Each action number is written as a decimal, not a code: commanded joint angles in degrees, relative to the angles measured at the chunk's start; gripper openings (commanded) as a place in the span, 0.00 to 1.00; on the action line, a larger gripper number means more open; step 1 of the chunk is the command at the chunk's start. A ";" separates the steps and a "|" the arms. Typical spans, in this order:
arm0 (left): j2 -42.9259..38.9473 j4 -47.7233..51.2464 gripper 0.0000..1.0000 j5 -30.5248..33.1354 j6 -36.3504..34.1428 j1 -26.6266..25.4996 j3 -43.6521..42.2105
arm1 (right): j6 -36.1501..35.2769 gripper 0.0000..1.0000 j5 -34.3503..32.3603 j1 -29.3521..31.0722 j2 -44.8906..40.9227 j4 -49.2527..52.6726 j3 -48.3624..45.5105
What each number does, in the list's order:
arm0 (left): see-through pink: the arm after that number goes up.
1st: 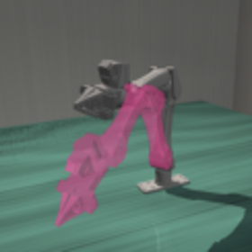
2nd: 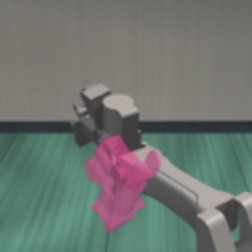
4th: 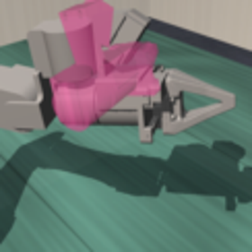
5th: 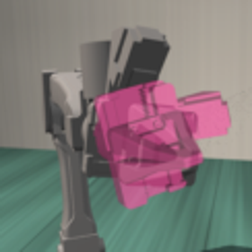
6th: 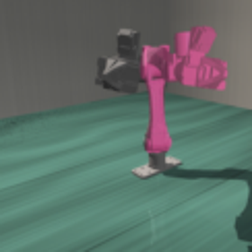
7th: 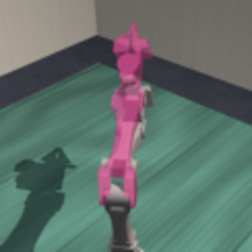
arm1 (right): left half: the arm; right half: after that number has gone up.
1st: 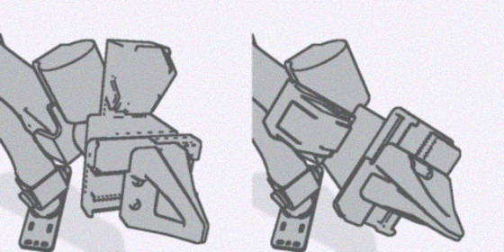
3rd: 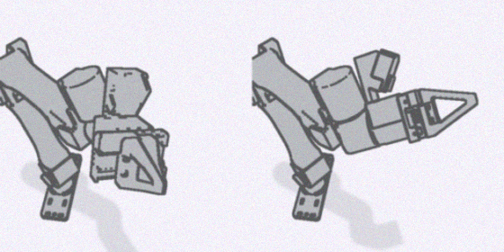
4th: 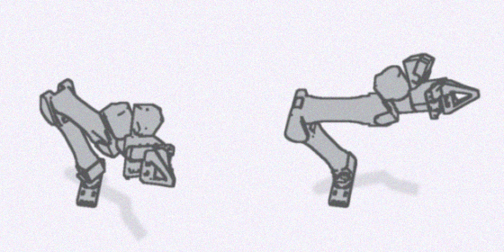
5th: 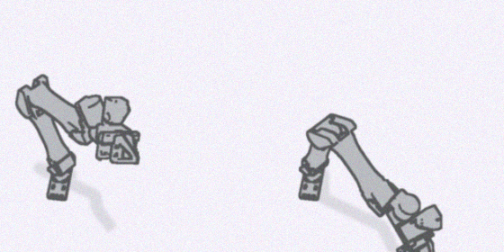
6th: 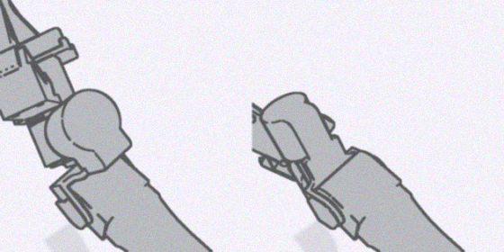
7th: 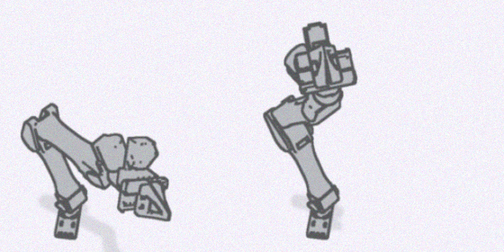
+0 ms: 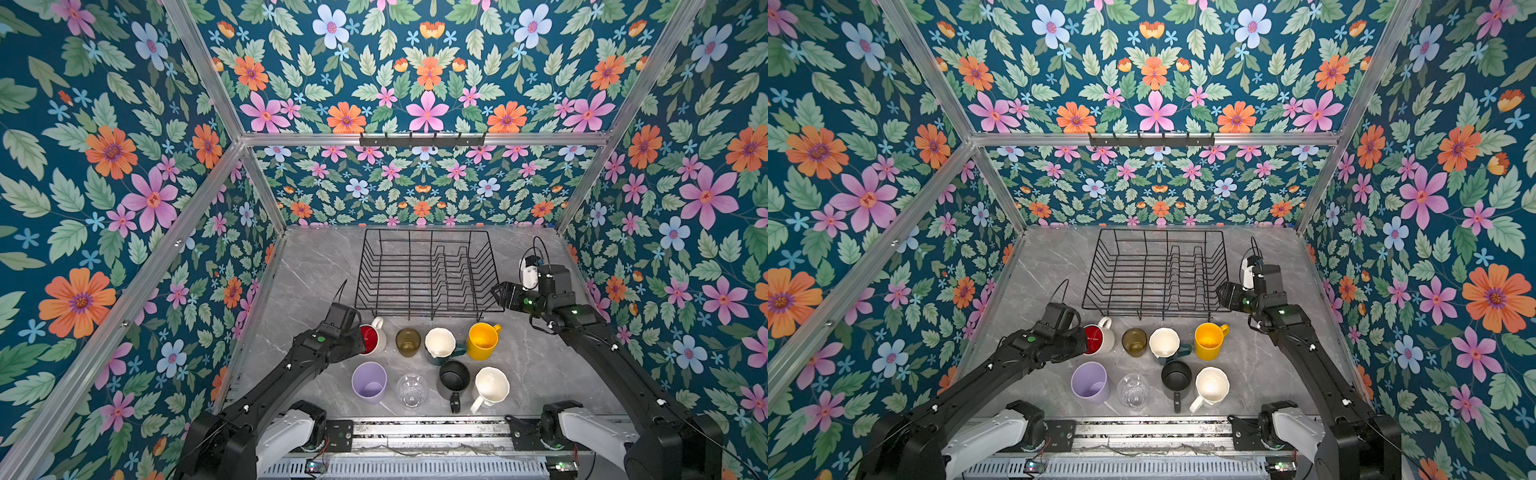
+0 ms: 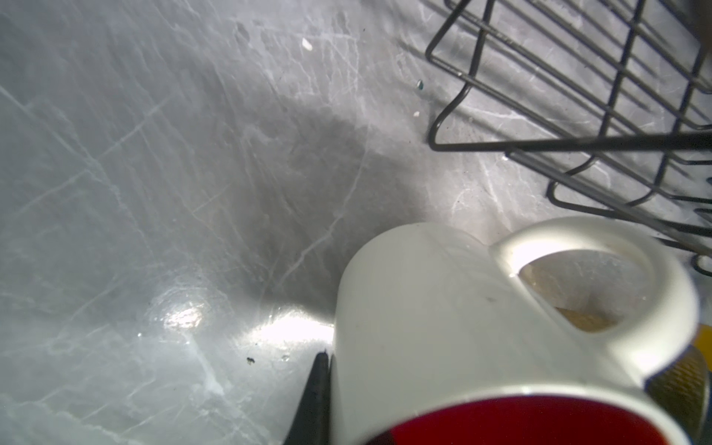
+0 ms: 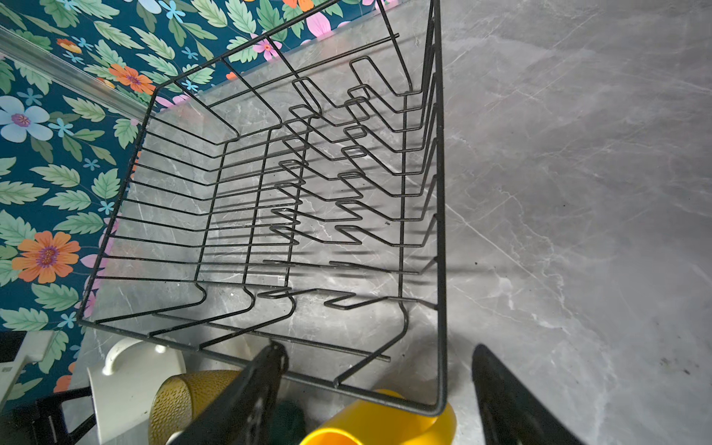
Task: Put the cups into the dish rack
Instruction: 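Lower the left gripper onto the red-lined white mug rim and close, then lift the white mug with the left gripper while the right gripper approaches it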
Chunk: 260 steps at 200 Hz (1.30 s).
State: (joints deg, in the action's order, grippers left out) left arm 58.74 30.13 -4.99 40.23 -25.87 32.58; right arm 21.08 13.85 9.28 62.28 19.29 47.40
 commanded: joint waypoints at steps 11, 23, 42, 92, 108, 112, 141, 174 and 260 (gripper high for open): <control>-2.01 1.49 0.00 -0.88 -2.13 0.12 1.84 | 0.27 0.78 0.57 0.04 -0.25 -1.13 0.33; -2.86 2.11 0.00 -1.27 -2.81 0.12 2.50 | 0.32 0.78 0.70 0.04 -0.23 -1.18 0.31; -3.85 2.56 0.00 -2.52 -4.02 0.05 3.33 | 0.54 0.78 1.05 0.04 -0.23 -1.44 0.34; -4.45 4.44 0.00 -6.49 -7.96 0.12 5.41 | 0.41 0.78 1.20 0.04 -0.85 -1.02 0.85; -5.00 3.68 0.00 -7.85 -8.78 0.12 5.74 | 0.41 0.78 1.43 0.04 -1.15 -1.01 0.94; -5.15 3.50 0.00 -8.13 -8.97 0.06 5.89 | 0.49 0.78 1.51 0.04 -1.24 -1.05 0.94; -7.41 -1.61 0.00 -13.72 -9.60 0.09 6.01 | 0.53 0.78 2.53 -0.01 -1.68 -1.21 1.01; -9.83 -12.75 0.00 -19.02 -8.25 0.11 6.18 | 0.76 0.78 6.59 0.04 -2.33 -3.68 0.60; 2.52 -48.02 0.00 -40.31 2.05 0.20 8.22 | 0.67 0.85 24.14 0.04 -9.92 -17.44 -3.71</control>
State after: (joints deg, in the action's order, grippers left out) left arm 58.41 0.62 -35.70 37.32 -25.80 40.14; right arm 21.96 30.41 9.28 54.68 9.45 44.97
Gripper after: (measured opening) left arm 0.101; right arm 0.832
